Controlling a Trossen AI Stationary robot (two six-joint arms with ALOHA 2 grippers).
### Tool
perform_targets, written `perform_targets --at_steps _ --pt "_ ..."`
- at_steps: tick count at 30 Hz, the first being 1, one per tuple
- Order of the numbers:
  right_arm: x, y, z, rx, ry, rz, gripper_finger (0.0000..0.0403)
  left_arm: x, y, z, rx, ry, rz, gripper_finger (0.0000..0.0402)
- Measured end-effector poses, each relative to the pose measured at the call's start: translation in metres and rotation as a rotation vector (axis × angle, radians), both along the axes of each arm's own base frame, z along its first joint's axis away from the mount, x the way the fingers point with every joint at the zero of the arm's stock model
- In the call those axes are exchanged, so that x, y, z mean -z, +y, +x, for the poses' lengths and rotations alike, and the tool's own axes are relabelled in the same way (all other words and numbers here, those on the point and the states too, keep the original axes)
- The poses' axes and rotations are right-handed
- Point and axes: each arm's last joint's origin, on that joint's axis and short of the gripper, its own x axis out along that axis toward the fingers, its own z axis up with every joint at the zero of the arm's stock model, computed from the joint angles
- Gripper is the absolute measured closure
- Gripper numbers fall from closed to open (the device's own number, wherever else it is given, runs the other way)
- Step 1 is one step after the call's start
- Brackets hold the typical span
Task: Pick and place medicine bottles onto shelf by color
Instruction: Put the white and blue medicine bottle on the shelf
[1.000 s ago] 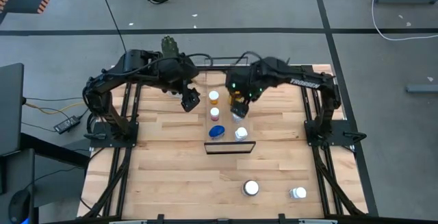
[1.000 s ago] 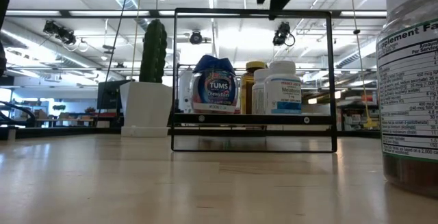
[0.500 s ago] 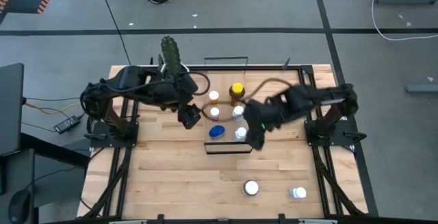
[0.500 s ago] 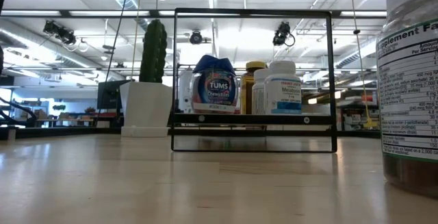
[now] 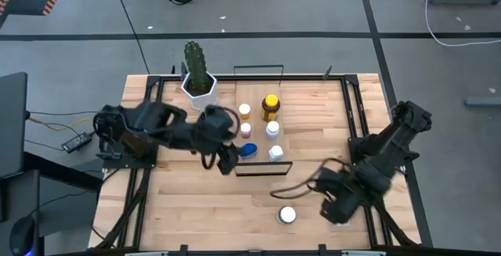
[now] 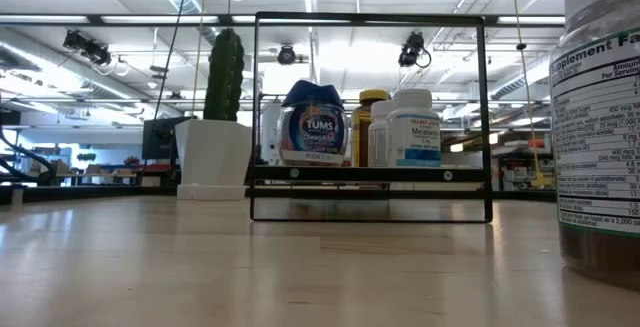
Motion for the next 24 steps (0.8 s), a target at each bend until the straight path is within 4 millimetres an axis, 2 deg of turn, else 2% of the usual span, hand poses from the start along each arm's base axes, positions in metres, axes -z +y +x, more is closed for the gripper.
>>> perform_targets --at_steps 4,8,13,16,24 --pt "0.023 0.017 -0.030 0.083 0.023 0.040 0.0075 0.014 -0.017 0.014 0.007 0.027 -0.017 0.0131" --pt "0.042 0.030 -0.047 0.098 0.016 0.074 0.0075 0.030 -0.030 0.027 0.017 0.068 -0.019 0.0131" --pt "0.063 0.044 -0.063 -0.089 -0.016 0.099 0.0075 0.042 -0.041 0.036 0.049 0.107 -0.026 0.0131" --pt "0.070 0.045 -0.071 -0.202 -0.011 0.060 0.0075 0.045 -0.045 0.037 0.059 0.116 -0.027 0.0131" --pt "0.074 0.043 -0.073 -0.411 -0.101 -0.048 0.0075 0.044 -0.048 0.036 0.047 0.104 -0.049 0.0131"
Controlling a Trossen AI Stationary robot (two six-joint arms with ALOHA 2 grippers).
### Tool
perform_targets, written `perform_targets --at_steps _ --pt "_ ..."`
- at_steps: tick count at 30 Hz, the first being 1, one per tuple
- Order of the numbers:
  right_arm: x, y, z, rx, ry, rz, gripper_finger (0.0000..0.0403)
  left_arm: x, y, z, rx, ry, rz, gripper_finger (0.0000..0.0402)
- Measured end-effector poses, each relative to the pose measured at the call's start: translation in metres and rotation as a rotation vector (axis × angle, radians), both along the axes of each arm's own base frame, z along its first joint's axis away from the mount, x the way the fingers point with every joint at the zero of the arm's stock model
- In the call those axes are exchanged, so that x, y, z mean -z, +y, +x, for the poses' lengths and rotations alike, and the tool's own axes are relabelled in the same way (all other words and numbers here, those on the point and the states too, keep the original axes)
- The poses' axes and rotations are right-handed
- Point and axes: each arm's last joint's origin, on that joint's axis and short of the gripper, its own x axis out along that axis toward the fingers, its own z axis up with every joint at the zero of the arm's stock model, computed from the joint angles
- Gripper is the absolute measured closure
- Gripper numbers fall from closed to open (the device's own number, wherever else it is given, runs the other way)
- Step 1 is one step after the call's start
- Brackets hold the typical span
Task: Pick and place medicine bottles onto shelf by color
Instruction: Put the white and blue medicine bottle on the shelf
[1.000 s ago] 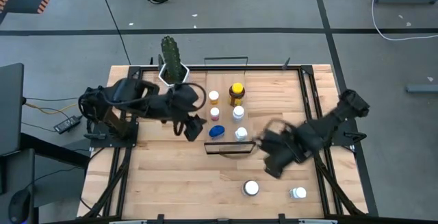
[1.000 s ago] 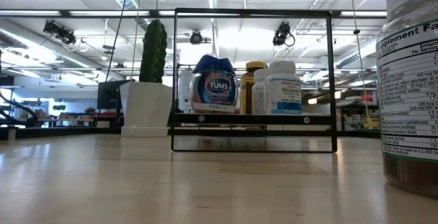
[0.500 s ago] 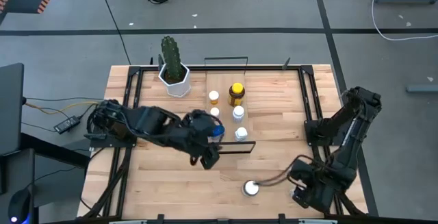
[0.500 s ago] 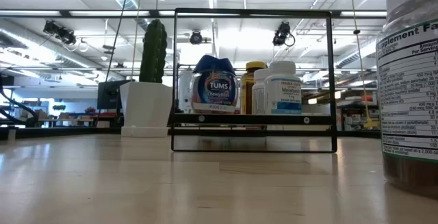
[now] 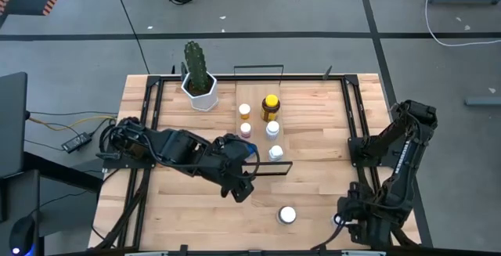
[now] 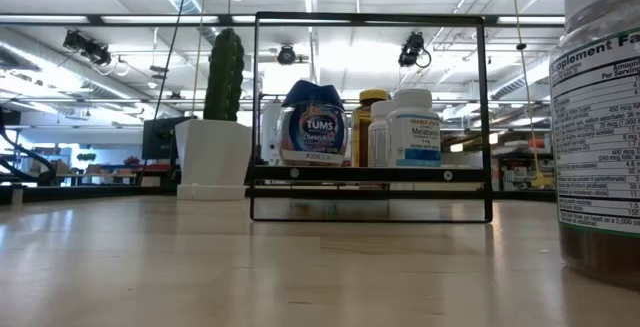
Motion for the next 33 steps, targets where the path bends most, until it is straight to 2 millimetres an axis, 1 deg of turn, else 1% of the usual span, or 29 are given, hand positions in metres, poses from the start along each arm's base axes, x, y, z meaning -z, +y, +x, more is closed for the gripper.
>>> perform_targets --at_steps 5,11,15,24,33 --pt "0.000 0.000 0.001 -0.104 -0.051 -0.040 0.0075 0.000 0.000 0.000 -0.004 -0.002 -0.004 0.0131" --pt "0.000 0.003 0.003 -0.183 -0.077 -0.045 0.0075 0.000 0.000 0.000 -0.005 -0.002 -0.005 0.0131" --pt "0.007 0.008 0.005 -0.223 -0.074 -0.066 0.0075 0.000 0.000 0.000 -0.002 -0.002 -0.002 0.0131" --pt "0.029 0.020 0.008 -0.246 -0.013 -0.099 0.0075 0.000 0.001 0.000 0.000 -0.002 0.000 0.0131" --pt "0.030 0.021 -0.001 -0.253 -0.003 -0.124 0.0075 0.000 0.001 0.000 0.001 -0.002 0.001 0.0131"
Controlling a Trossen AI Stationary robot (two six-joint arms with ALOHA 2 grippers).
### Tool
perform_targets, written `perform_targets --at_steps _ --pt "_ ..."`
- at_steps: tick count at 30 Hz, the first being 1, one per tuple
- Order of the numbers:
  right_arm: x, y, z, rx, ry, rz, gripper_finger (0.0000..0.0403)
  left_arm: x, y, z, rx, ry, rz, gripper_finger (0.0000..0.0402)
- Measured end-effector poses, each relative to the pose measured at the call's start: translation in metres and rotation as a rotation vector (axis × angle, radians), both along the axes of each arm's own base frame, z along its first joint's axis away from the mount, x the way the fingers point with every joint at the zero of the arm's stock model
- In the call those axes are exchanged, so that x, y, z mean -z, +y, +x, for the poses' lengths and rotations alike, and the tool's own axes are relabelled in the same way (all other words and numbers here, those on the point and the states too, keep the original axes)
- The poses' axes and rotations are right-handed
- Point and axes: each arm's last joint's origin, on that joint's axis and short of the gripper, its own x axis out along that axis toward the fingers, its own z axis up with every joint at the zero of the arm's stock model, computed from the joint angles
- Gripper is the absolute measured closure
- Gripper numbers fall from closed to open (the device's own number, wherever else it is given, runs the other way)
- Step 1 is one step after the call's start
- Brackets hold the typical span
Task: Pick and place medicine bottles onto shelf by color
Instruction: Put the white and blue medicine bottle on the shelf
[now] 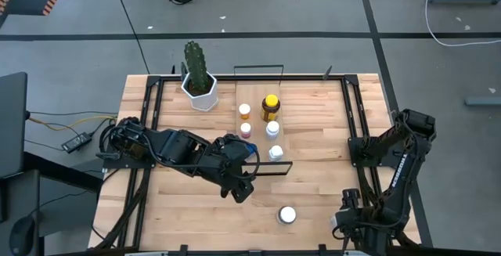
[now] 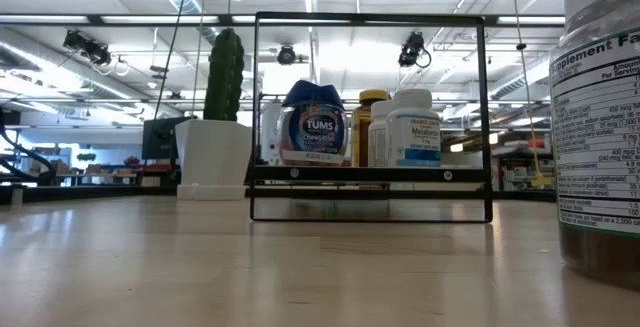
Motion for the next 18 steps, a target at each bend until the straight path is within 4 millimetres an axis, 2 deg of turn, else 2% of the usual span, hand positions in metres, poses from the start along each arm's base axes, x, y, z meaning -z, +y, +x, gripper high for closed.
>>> perform_targets --at_steps 4,10,18 --pt "0.000 0.001 -0.002 0.005 -0.018 0.002 0.0075 0.000 0.000 0.000 0.000 0.000 0.001 0.0131" --pt "0.014 -0.005 -0.005 0.020 0.005 -0.022 0.0075 0.000 0.000 0.000 0.000 0.000 0.000 0.0131" --pt "0.016 -0.005 -0.005 0.023 0.007 -0.019 0.0075 0.000 0.000 0.000 0.000 -0.001 0.000 0.0131"
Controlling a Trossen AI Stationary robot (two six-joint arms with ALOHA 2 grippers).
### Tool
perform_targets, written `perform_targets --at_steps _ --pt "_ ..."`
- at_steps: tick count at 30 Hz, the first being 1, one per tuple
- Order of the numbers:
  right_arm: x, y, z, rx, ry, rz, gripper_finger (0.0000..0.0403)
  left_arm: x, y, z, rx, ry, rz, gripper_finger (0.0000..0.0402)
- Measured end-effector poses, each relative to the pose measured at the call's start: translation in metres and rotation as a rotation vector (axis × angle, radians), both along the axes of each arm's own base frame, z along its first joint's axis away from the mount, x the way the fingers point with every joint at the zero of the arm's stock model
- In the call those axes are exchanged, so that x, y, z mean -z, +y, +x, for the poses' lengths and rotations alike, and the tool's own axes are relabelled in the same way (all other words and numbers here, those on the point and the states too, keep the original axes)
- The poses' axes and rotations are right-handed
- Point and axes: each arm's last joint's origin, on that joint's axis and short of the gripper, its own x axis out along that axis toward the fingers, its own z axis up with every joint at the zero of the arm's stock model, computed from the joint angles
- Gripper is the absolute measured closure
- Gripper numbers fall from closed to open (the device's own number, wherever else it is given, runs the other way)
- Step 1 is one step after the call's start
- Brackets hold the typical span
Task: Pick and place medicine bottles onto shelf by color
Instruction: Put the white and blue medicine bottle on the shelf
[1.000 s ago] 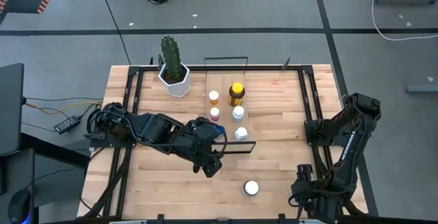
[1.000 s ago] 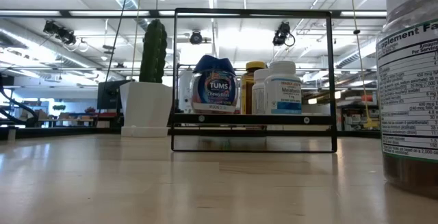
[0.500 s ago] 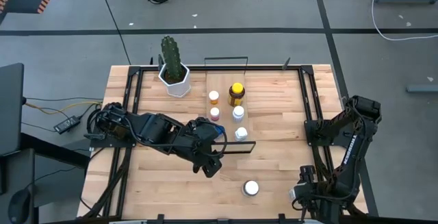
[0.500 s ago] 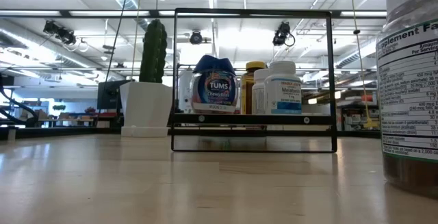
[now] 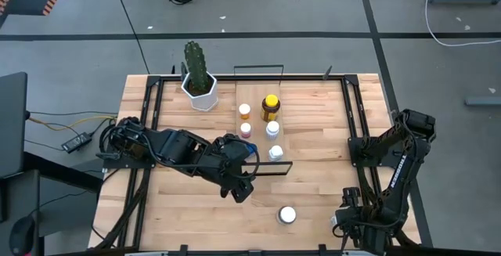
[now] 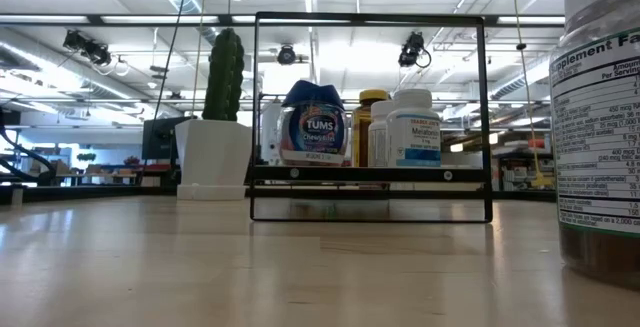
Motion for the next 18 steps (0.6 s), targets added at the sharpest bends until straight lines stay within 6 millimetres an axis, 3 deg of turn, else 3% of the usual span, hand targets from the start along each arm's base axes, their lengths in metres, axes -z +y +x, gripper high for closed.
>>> perform_targets --at_steps 18 --pt "0.0052 0.0012 0.0005 0.004 -0.011 0.030 0.0155 -0.0001 0.0001 -0.0001 0.001 0.000 0.002 0.0131"
